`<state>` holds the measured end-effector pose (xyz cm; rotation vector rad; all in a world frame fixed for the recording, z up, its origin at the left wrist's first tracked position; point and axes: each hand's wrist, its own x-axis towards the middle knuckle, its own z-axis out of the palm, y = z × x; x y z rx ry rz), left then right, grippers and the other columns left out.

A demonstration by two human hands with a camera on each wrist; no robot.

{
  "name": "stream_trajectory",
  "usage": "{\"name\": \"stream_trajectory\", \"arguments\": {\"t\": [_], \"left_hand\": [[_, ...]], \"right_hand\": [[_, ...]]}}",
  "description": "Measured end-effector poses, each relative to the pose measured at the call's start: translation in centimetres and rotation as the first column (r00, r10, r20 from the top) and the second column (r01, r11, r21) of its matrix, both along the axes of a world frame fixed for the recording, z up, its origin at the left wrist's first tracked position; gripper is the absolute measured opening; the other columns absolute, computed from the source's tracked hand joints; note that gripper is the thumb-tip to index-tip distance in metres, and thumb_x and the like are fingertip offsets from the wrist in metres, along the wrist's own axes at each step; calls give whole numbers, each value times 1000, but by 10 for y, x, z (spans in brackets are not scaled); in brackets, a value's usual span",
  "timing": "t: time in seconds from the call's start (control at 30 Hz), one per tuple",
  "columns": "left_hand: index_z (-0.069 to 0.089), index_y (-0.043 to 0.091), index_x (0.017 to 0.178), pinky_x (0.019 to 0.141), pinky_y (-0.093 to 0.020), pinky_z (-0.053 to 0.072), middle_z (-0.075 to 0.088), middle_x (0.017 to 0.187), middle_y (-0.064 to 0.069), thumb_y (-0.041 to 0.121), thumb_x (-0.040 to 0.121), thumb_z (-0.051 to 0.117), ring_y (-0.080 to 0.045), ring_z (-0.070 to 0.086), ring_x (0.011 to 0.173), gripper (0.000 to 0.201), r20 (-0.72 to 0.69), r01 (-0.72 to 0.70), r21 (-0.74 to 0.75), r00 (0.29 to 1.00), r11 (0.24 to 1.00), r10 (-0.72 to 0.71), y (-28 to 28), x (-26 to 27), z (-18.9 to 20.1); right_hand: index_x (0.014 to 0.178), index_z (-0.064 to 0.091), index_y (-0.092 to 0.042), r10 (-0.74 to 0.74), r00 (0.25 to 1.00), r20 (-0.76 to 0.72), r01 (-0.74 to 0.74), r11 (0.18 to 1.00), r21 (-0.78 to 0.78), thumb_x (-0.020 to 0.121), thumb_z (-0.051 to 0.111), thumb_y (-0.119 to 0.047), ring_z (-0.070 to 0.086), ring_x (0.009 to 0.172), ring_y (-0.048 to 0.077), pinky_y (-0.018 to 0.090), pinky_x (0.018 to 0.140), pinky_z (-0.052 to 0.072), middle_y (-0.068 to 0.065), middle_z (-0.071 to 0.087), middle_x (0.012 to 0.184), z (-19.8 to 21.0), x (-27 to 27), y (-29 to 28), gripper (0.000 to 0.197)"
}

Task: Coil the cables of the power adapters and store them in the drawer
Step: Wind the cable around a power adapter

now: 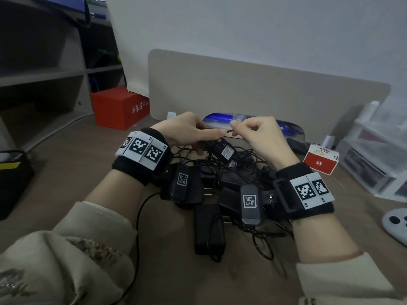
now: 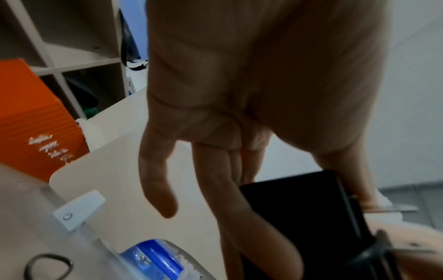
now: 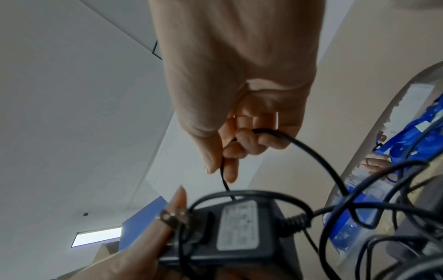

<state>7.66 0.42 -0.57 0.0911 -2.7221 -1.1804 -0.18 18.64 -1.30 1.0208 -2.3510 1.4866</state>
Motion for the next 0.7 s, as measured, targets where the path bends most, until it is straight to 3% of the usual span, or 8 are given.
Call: {"name": "stream_trajectory", "arguments": {"t": [0.07,0.2,0.3,0.4,0.47,0.6,0.7], "left_hand": [[76,14,83,81,-30,53,77,84,-2,64,84,60,-15,73,71,53,-33,-54,15,998,998,54,-3,-5,-4],[71,11,69,68,-23,50,75,70,-3,60,87,61,-10,71,60,53,-139,-140,102,978,985,154,-3,-12,-10],[70,11,67,56,-14,46,71,60,2,59,88,60,-8,69,56,54,-201,-188,113,957,976,208,-4,-14,-10],[71,8,70,60,-19,49,71,59,-1,63,87,58,-8,69,56,59,-245,-254,112,930,961,274,-8,-15,-10],[73,9,71,65,-26,53,72,61,-3,65,85,58,-9,70,59,60,-280,-287,90,912,954,300,-10,-15,-11],[73,13,70,61,-26,51,72,63,-2,63,86,58,-8,70,58,55,-347,-311,58,885,949,312,-8,-15,-12],[71,16,69,64,-29,54,73,66,-3,64,87,58,-9,70,59,53,-373,-324,74,868,943,328,-7,-15,-11]], "right_hand": [[72,73,-12,11,1000,-26,-10,998,66,94,62,-26,49,52,-6,12,56,36,-14,60,54,2,3,-2,29],[68,69,-12,49,995,-86,-36,988,151,95,58,-19,41,45,0,17,48,30,-12,54,49,4,12,-6,29],[81,76,-11,43,988,-147,-23,991,135,92,60,-16,51,54,5,27,59,43,1,65,61,5,16,-10,20],[88,79,-14,51,991,-123,-45,998,54,90,63,-15,62,58,9,28,66,54,-5,70,66,6,22,-12,16],[87,79,-13,68,990,-125,-59,995,75,90,64,-15,62,58,5,32,72,56,-5,70,67,6,25,-12,15],[89,78,-12,100,987,-125,-85,989,120,92,62,-14,60,56,3,35,77,57,-6,70,67,7,25,-11,17],[108,75,-15,121,986,-115,-112,990,86,93,61,-11,66,65,6,35,82,58,-8,70,71,5,26,-11,21]]}}
